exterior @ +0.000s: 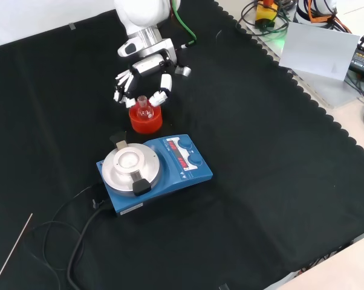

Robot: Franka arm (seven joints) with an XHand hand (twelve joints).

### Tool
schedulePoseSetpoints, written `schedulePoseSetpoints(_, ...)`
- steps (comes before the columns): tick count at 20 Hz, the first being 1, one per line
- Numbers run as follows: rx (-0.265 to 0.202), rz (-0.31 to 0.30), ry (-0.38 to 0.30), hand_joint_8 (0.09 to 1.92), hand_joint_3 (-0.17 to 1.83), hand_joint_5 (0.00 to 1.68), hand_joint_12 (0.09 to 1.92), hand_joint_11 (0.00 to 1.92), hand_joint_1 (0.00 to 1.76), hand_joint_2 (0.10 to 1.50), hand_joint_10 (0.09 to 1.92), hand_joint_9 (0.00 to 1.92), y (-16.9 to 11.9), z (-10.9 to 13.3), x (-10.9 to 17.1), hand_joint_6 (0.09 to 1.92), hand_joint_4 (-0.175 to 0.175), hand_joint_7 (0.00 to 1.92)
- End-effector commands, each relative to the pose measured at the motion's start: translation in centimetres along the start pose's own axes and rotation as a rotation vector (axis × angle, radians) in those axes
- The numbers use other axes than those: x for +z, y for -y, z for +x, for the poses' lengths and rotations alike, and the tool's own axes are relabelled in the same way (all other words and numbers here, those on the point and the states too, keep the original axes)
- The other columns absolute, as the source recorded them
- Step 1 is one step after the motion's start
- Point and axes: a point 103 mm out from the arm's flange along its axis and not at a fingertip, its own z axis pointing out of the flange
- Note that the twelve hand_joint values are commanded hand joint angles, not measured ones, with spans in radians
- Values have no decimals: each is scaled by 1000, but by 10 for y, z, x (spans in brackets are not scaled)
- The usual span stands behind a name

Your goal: Pick up the round-bottom flask.

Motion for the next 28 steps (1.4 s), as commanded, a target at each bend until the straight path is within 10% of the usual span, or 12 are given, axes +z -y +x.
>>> schedulePoseSetpoints(1,0,-7,2,579,783,648,1375,23,902,629,607,422,-1,1,-2,718,3,277)
schedulePoseSetpoints(28,16,-28,33,593,797,760,1373,69,953,671,618,465,-1,-1,-2,861,-7,314)
